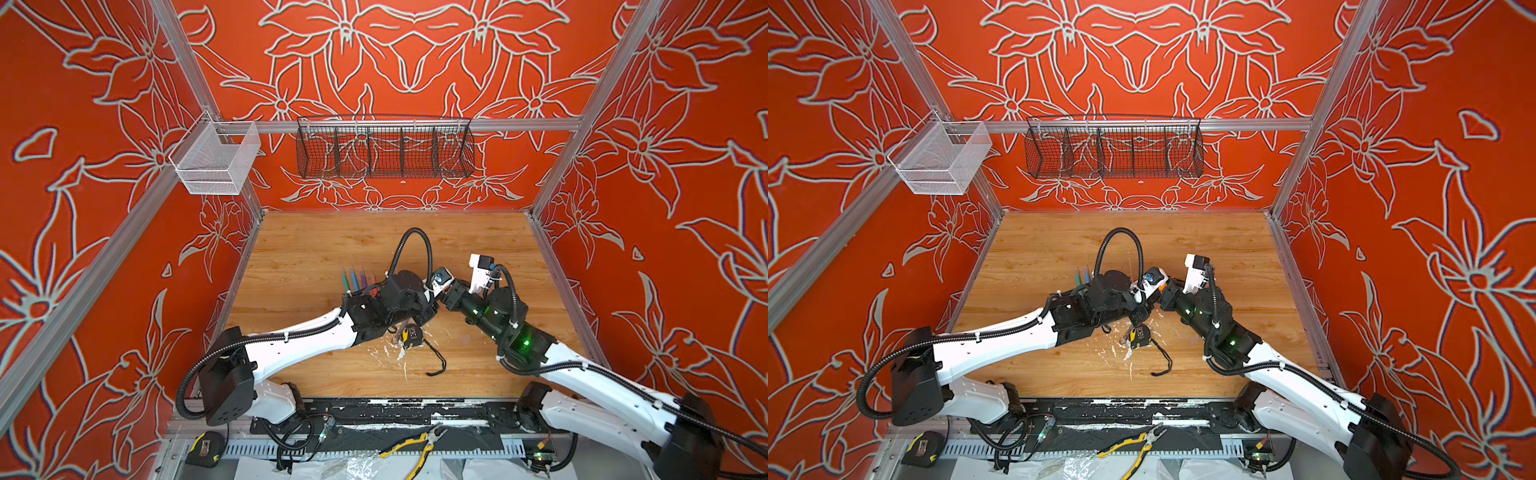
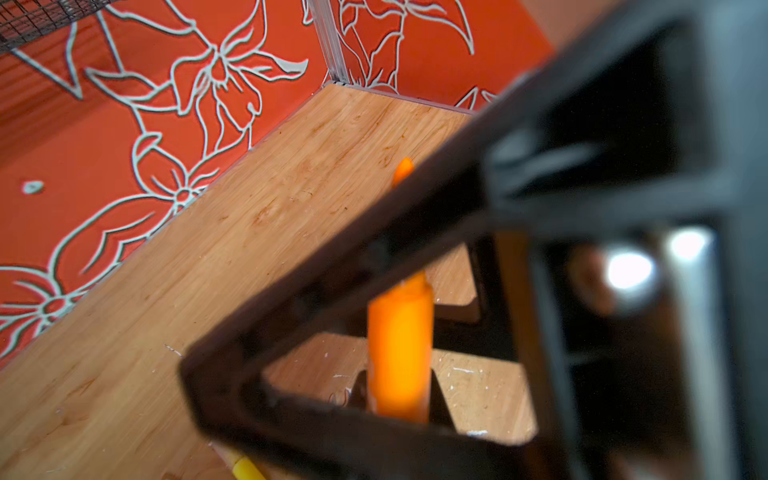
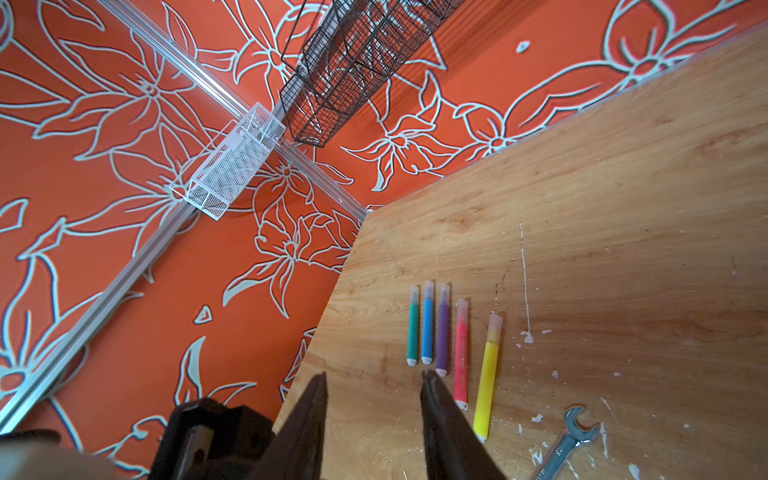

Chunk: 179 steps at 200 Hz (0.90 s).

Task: Insert the pens into the pen caps
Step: 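Move the right gripper down over the remaining translucent cap on the table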

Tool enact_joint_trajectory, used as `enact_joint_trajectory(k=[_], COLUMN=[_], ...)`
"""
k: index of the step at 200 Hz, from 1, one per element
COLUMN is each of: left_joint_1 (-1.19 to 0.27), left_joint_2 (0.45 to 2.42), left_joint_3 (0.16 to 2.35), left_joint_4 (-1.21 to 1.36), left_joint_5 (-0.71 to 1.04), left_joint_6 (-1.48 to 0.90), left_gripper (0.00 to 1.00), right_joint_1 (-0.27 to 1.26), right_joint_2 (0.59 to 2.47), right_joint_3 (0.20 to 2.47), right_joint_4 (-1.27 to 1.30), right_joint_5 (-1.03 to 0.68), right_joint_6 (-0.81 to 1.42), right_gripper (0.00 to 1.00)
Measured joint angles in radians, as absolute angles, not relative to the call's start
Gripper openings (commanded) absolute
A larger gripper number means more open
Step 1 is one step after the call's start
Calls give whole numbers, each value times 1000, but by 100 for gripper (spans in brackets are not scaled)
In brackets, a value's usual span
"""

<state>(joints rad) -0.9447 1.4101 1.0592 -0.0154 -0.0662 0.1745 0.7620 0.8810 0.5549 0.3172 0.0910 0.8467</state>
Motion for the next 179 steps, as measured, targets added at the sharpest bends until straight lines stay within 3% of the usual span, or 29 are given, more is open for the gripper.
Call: enact_joint_trajectory(k=[65,132,143,179], left_joint_1=[-641,-489,-489,-489], left_joint_2=[1283,1193,1193,1185], left_joint_3=[946,887,887,878], left_joint_4=[0,39,39,47], left_joint_5=[72,188,202,233], left_joint_6=[27,-97,-102,-110], left_gripper=[0,0,0,0], right_joint_1=[768,738,734,715], right_joint_2=[773,1092,1139,1164], right_joint_3=[765,908,908,841], right_joint_4=[-183,-603,-663,-722], right_joint_5=[297,321,309,259], right_joint_6=[843,920,934,975], right_gripper=[52,53,57,60])
